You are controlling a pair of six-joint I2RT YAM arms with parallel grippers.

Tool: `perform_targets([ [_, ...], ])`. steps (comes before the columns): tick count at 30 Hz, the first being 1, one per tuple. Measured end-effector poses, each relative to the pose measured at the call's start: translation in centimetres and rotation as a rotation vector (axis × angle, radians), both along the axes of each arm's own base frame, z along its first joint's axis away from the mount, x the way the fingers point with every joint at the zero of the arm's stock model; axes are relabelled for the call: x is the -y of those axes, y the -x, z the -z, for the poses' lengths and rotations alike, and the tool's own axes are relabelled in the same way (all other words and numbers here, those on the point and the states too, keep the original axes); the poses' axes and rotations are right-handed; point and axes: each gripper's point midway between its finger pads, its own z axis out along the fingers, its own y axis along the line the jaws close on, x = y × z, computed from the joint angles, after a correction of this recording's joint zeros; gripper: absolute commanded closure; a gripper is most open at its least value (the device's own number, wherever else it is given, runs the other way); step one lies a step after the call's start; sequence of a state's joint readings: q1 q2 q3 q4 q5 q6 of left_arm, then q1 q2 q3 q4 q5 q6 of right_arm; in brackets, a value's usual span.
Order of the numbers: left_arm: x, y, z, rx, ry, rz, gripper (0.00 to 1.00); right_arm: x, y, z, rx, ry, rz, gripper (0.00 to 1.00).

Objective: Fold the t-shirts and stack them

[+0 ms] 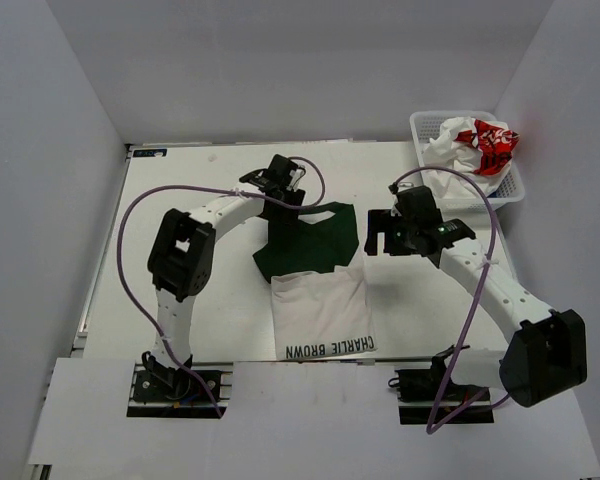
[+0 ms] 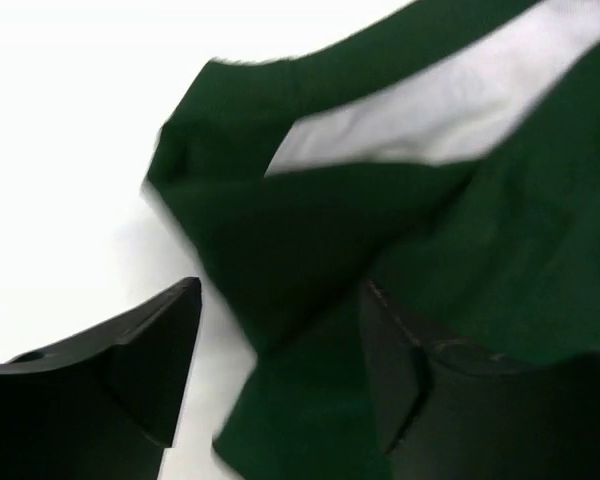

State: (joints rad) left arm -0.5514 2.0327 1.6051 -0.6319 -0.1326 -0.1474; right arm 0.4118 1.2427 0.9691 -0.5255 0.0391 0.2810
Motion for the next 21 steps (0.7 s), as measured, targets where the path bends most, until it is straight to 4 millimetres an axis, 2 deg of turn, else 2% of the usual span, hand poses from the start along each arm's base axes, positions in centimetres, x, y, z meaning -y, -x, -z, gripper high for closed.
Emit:
perform_targets([
  [3,0.9,-1.0,2.4,-0.046,0.028,0.067,0.32,0.5,-0.4,0.7,-0.023,0.022,0.020,0.10],
  [6,1.5,0.0,3.7,-0.094,0.054,0.124,0.32,1.0,-0.5,1.1,-0.040,0.033,0.035,0.10],
  [14,2.1,1.4,3.9,-0.121,0.099,0.171,0.30,1.0,-0.4,1.3,-0.061,0.010,0.030,0.10],
  [16,2.2,1.4,3.7,-0.118,0.105,0.174,0.25,0.8,-0.3,1.3,-0.066,-0.003,0.020,0.10],
  [21,2.4,1.9,3.8,-0.126,0.115,0.208,0.21,0.5,0.2,1.7,-0.083,-0.017,0.006,0.10],
])
